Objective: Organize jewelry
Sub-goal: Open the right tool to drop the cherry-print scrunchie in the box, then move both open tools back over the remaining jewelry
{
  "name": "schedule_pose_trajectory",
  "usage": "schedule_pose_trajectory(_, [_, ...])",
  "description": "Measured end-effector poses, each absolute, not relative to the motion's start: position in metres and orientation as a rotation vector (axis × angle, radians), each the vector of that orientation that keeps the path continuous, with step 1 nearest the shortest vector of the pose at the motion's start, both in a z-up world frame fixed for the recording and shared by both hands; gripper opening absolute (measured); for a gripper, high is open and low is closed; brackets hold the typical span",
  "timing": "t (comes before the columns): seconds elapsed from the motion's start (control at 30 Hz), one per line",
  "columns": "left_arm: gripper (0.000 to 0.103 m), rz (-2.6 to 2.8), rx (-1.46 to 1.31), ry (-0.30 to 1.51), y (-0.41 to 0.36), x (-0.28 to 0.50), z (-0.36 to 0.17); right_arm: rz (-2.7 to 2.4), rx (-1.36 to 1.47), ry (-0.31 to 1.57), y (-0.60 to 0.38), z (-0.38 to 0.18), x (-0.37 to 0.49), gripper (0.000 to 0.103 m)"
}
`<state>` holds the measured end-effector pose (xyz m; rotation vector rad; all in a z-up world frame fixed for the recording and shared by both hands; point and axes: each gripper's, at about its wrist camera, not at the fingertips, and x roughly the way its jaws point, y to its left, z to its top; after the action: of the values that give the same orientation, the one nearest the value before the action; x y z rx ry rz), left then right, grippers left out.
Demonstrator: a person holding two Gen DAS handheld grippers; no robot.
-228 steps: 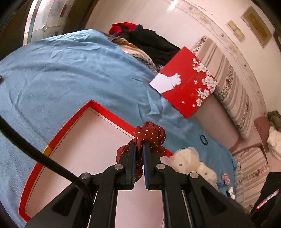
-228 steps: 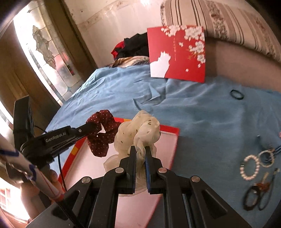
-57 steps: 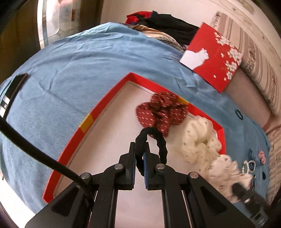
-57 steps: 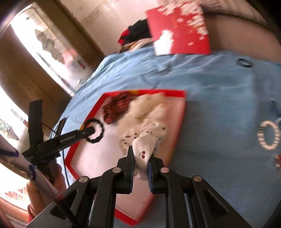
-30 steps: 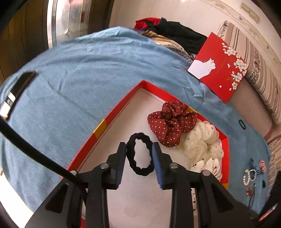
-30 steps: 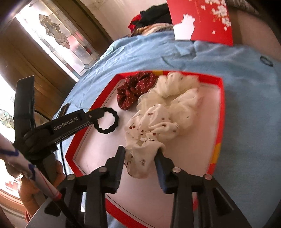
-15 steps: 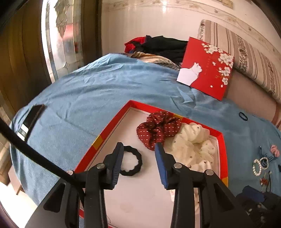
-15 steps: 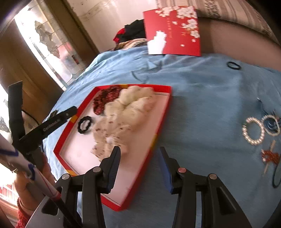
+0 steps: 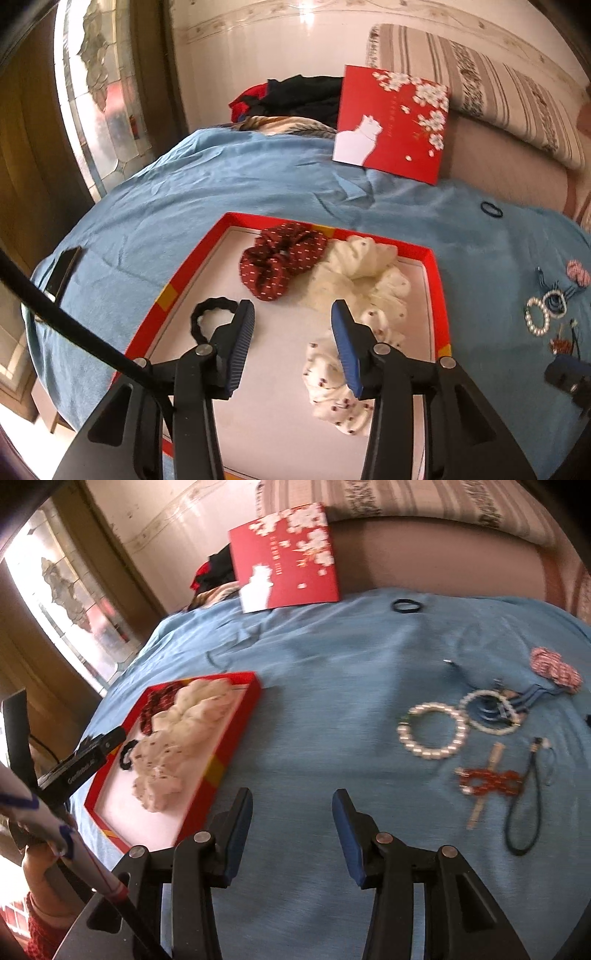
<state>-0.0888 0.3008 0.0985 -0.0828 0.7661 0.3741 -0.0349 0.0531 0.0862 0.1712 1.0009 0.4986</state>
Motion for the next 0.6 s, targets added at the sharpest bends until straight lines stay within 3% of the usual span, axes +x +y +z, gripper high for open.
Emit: schedule_pose_trajectory(0.6, [0.044, 0.281, -0.032, 0.737, 0.228, -0.066, 0.099, 0.209, 0.353, 0.929, -0.127, 0.077, -0.006, 0.049])
